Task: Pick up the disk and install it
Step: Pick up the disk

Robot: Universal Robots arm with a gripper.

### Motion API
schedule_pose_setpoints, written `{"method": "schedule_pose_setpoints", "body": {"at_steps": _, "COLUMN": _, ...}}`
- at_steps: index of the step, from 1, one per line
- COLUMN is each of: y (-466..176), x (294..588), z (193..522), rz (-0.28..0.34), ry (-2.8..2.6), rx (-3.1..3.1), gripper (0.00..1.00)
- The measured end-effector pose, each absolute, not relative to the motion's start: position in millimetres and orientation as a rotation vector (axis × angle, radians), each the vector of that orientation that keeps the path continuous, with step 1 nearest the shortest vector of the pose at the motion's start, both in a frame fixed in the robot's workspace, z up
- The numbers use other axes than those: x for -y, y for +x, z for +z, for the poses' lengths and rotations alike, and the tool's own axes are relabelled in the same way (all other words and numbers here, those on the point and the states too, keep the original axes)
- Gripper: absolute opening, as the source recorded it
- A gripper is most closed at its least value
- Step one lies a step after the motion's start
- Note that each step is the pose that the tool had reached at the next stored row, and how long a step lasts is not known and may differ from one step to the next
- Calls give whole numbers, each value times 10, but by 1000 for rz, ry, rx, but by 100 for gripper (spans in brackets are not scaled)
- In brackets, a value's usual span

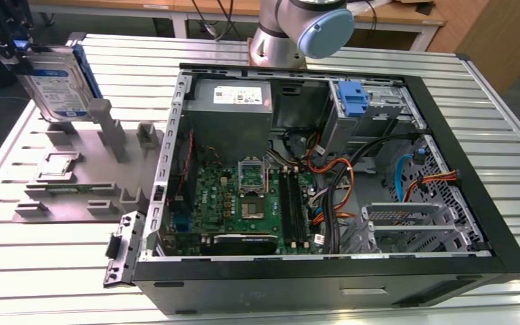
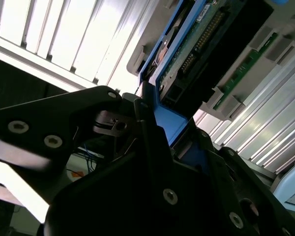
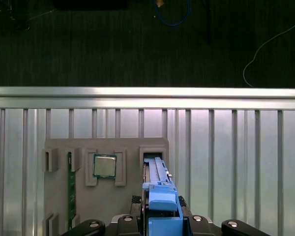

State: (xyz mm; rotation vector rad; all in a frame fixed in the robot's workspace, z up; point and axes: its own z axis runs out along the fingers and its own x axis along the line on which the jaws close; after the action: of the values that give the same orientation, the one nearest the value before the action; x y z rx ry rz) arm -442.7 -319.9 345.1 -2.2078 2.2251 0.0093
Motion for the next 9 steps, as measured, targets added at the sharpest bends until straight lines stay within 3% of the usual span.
{"method": "schedule_pose_setpoints", "body": {"at_steps": 9, "y": -4427, "x": 3199, "z": 3486, "rz": 9, "ry": -2208, "rx": -2225, "gripper": 37}}
